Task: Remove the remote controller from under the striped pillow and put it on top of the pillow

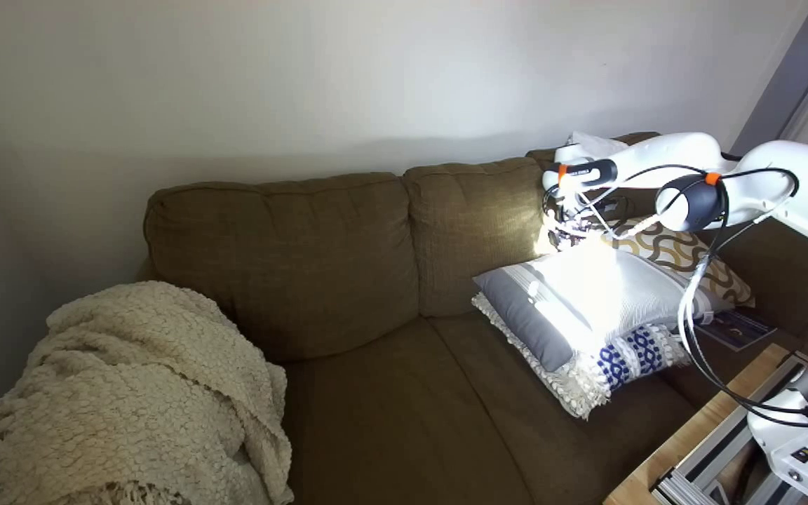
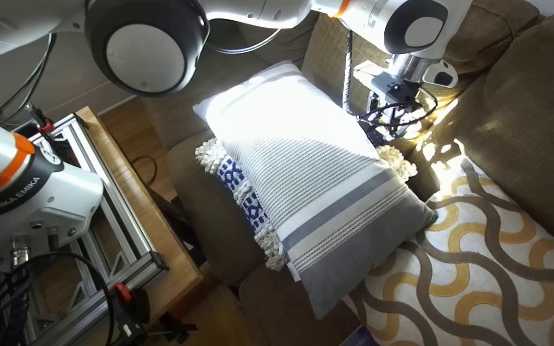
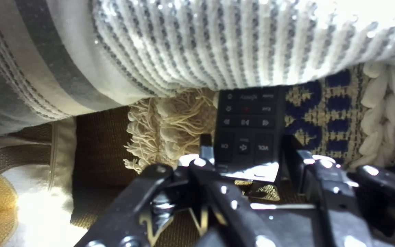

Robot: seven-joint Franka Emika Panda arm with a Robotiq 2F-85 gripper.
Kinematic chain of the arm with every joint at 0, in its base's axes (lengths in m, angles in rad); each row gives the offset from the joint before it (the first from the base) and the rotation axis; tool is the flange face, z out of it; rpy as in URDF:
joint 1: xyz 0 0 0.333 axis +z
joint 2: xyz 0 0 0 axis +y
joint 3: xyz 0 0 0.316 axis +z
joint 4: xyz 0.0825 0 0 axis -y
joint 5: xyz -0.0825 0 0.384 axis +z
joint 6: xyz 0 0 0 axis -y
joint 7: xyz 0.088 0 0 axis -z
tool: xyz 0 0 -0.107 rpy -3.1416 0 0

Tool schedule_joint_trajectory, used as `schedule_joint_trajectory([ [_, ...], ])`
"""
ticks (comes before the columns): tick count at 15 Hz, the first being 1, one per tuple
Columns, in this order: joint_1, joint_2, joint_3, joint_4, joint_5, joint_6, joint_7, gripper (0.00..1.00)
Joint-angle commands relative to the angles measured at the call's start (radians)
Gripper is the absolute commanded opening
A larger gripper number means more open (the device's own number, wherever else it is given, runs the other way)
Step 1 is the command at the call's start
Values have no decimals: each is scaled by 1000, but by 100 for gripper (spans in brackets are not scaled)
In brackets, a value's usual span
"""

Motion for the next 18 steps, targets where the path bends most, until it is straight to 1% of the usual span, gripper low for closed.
schedule_joint_trajectory([
  [1,1,10,1,-3,-18,4,14,79],
  [2,2,8,4,-18,-18,17,9,81],
  [5,7,2,8,-58,-22,62,0,99],
  [13,15,5,3,-135,-29,178,-2,100],
  [18,13,6,5,-156,-26,204,-8,100],
])
